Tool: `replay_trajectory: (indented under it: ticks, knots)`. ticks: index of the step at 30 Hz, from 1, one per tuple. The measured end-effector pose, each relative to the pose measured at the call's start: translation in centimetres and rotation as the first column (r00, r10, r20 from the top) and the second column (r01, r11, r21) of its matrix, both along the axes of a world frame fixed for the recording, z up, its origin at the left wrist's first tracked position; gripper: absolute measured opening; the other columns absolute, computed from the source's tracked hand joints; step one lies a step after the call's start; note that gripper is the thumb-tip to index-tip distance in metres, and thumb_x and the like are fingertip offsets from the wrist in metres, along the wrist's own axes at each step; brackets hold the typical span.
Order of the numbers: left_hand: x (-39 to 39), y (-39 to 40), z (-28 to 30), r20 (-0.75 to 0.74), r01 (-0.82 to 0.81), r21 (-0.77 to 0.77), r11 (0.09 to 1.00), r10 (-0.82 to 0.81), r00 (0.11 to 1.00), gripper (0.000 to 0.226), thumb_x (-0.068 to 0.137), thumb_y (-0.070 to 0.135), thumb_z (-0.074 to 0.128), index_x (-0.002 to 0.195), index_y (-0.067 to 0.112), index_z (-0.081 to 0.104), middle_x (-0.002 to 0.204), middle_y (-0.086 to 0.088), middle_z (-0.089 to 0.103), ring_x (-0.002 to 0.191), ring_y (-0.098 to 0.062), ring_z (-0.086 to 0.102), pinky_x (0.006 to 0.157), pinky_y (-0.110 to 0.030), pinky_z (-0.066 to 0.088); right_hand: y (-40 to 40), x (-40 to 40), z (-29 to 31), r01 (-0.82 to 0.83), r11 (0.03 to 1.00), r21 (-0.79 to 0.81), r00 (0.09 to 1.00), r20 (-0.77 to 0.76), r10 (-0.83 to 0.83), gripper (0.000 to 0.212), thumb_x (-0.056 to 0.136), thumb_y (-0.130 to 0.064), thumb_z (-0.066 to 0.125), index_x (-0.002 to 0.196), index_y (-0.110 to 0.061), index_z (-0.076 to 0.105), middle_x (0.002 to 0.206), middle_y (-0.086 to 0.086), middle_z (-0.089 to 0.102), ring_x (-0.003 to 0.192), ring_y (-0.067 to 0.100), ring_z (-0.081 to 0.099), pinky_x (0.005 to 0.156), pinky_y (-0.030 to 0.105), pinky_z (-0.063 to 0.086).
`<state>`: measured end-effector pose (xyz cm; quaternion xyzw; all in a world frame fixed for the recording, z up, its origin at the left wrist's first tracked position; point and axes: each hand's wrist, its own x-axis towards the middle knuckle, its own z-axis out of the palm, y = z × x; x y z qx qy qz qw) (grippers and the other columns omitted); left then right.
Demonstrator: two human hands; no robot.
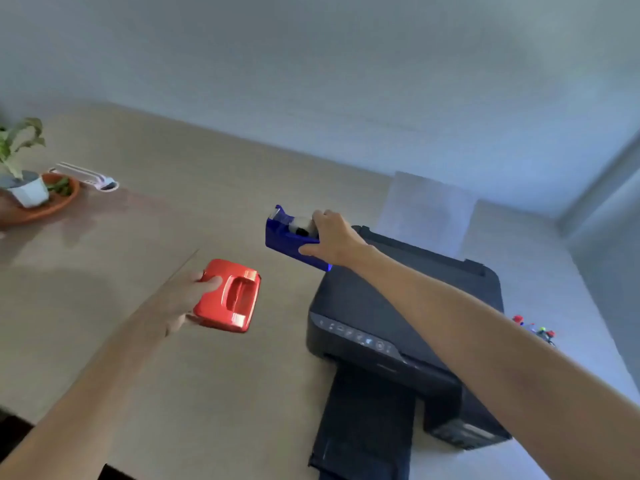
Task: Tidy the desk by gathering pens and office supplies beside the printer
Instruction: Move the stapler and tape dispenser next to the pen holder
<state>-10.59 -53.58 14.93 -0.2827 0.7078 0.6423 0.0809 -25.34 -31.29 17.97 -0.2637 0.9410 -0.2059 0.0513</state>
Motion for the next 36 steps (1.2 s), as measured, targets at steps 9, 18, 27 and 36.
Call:
replay_trajectory:
  ticks: [9, 18, 27, 36]
  knots:
    - [-2.9, 23.1, 6.7, -0.052, 0.350, 0.106, 0.931, -0.347, 0.937, 0.027, 0.095, 0.019, 0.054, 0.122, 0.016, 0.053, 0.109, -0.012, 0.064, 0.097, -0.032, 0.062, 0.085, -0.052, 0.051, 27.9, 2.8, 6.3, 0.354, 0.934, -0.044, 0.922, -0.150, -0.356, 0.042, 0.068, -0.038, 0.076, 0.082, -0.014, 0.045, 0.080, 0.002, 0.051, 0.066, 0.021, 0.049, 0.055, 0.029, 0.037]
    - [-0.1, 46.6, 4.0, 0.005, 0.616, 0.236, 0.751, -0.635, 0.772, 0.031, 0.098, 0.017, 0.049, 0.127, 0.007, 0.054, 0.125, -0.017, 0.063, 0.114, -0.037, 0.061, 0.093, -0.063, 0.048, 50.8, 9.1, 3.3, 0.693, 0.720, -0.012, 0.720, -0.033, -0.693, 0.046, 0.067, -0.040, 0.081, 0.086, -0.012, 0.049, 0.089, 0.009, 0.057, 0.074, 0.027, 0.053, 0.058, 0.028, 0.040]
    - [0.5, 58.0, -7.1, 0.256, 0.548, 0.149, 0.823, -0.567, 0.783, 0.034, 0.097, 0.021, 0.049, 0.128, 0.008, 0.055, 0.122, -0.018, 0.065, 0.107, -0.037, 0.065, 0.065, -0.038, 0.051, 57.7, 11.4, -5.3, 0.822, 0.569, -0.011, 0.559, 0.199, -0.805, 0.040, 0.067, -0.035, 0.080, 0.068, -0.014, 0.045, 0.082, 0.011, 0.058, 0.075, 0.031, 0.061, 0.058, 0.036, 0.054]
    - [-4.0, 61.0, -13.3, 0.328, 0.304, -0.020, 0.952, -0.281, 0.902, 0.031, 0.096, 0.012, 0.048, 0.122, -0.002, 0.057, 0.118, -0.022, 0.065, 0.093, -0.033, 0.065, 0.075, -0.043, 0.056, 57.6, 10.1, -14.5, 0.850, 0.516, 0.104, 0.443, 0.387, -0.809, 0.032, 0.075, -0.033, 0.071, 0.074, -0.007, 0.053, 0.080, 0.012, 0.058, 0.071, 0.028, 0.054, 0.059, 0.030, 0.042]
